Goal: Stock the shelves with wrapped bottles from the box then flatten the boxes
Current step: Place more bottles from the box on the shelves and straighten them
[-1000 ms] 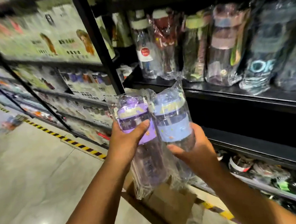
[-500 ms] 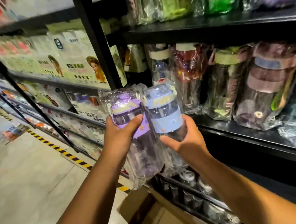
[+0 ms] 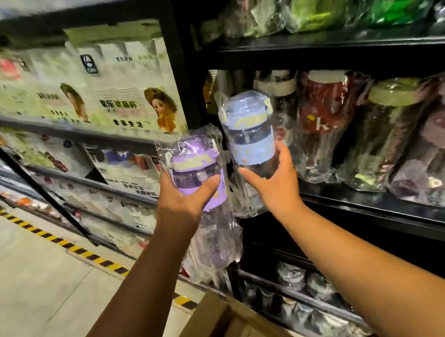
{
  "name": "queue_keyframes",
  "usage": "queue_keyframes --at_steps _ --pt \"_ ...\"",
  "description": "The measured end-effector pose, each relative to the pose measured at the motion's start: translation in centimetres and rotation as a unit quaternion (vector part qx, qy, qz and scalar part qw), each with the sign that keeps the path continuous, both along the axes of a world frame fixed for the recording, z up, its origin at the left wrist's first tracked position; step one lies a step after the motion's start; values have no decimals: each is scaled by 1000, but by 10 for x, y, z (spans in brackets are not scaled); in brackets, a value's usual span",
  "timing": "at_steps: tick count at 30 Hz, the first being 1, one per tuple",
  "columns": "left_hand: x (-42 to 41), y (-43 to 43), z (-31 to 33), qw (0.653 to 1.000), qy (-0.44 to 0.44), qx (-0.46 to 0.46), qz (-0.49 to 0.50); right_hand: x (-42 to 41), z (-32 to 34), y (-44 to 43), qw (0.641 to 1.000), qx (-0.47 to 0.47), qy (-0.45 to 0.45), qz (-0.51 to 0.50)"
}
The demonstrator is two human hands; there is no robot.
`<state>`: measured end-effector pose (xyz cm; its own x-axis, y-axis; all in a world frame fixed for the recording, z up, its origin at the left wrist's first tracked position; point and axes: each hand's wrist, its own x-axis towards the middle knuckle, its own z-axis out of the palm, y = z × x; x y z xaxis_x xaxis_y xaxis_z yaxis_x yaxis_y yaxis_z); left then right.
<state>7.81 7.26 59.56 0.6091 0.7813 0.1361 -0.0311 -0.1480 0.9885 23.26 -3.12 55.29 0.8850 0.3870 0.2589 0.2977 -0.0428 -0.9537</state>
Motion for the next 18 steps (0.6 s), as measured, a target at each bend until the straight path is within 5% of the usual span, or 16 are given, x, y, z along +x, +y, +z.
queue_keyframes --at_steps 10,18 --pt "-5 37 -12 995 -12 -73 -65 2 -10 59 996 4 -6 -91" --pt "-10 50 -15 993 -9 -87 -74 3 -16 64 987 -81 -60 -127"
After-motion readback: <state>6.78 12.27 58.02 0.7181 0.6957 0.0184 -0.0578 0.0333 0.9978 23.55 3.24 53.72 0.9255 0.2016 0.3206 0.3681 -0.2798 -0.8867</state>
